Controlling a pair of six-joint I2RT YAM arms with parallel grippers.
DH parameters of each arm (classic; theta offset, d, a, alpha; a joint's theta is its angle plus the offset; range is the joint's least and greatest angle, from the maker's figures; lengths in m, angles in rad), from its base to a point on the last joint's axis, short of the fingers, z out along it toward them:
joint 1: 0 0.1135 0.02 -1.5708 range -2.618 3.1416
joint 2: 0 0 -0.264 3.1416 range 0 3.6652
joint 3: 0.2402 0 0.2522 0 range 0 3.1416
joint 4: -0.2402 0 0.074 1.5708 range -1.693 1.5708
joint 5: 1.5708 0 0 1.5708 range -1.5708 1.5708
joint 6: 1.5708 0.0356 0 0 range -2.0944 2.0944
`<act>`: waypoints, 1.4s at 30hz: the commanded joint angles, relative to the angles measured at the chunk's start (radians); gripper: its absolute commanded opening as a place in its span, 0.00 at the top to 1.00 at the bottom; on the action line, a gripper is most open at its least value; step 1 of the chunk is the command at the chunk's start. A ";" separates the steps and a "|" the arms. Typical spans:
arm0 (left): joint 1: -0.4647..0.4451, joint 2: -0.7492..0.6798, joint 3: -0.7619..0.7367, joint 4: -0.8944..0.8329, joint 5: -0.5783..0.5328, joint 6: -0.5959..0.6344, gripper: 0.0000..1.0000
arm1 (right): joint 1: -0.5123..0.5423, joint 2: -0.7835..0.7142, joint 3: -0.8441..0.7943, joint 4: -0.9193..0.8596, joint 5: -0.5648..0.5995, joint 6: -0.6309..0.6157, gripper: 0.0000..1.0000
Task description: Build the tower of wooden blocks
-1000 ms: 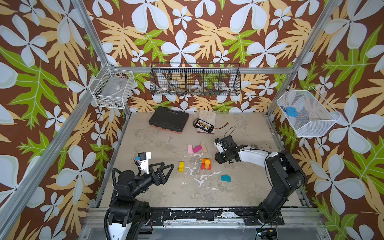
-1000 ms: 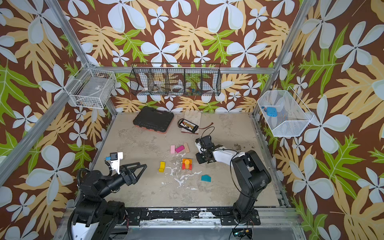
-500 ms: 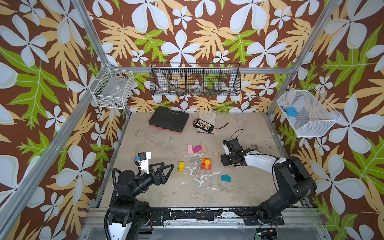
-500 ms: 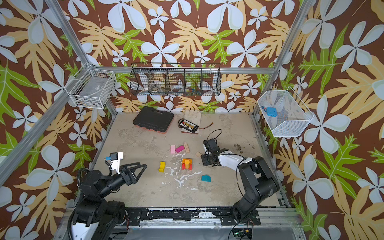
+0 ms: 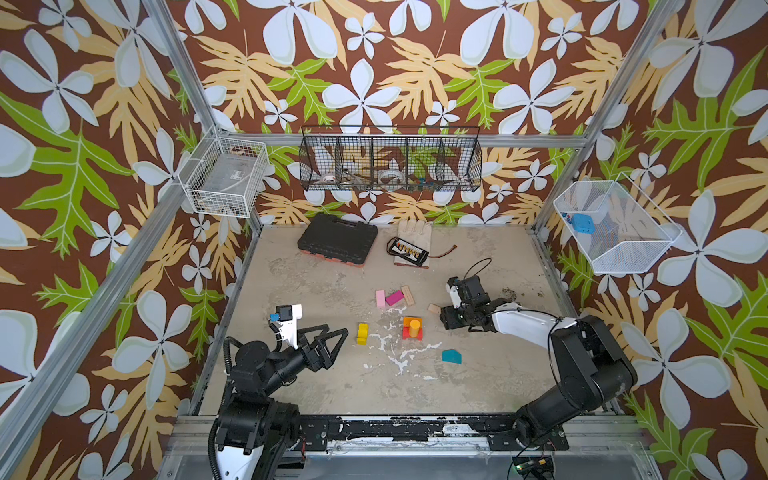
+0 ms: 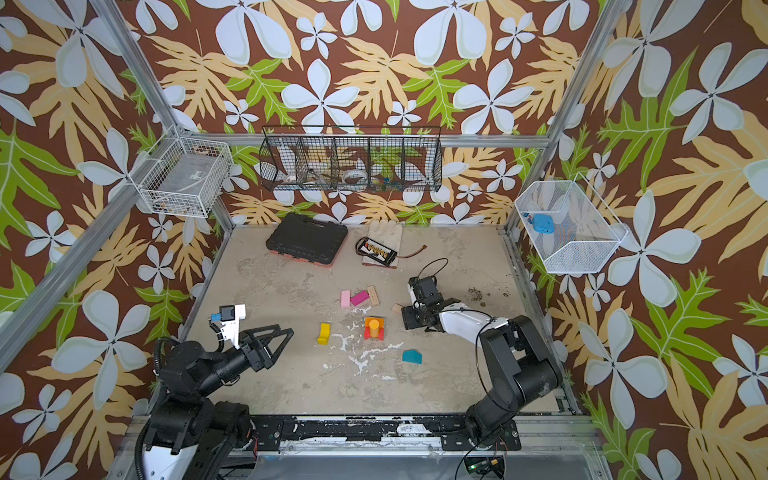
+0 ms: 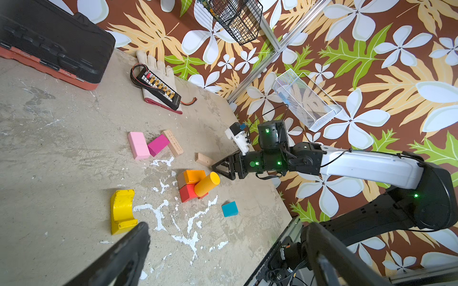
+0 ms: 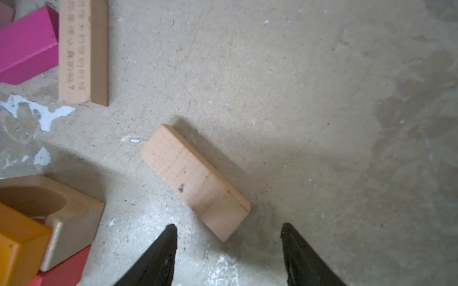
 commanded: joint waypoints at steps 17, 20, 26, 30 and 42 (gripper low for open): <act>-0.001 -0.004 -0.002 0.014 0.003 0.003 0.00 | 0.133 0.021 0.343 -0.376 0.265 0.614 0.12; -0.002 -0.009 -0.002 0.014 0.004 0.003 0.00 | 0.136 0.072 0.364 -0.382 0.280 0.630 0.12; -0.002 -0.010 -0.003 0.014 0.011 0.004 0.00 | 0.145 0.170 0.395 -0.373 0.293 0.625 0.00; -0.001 -0.011 -0.003 0.014 0.011 0.003 0.00 | 0.147 0.264 0.443 -0.394 0.282 0.642 0.00; -0.002 -0.011 -0.003 0.014 0.011 0.001 0.00 | 0.148 0.363 0.480 -0.424 0.303 0.680 0.01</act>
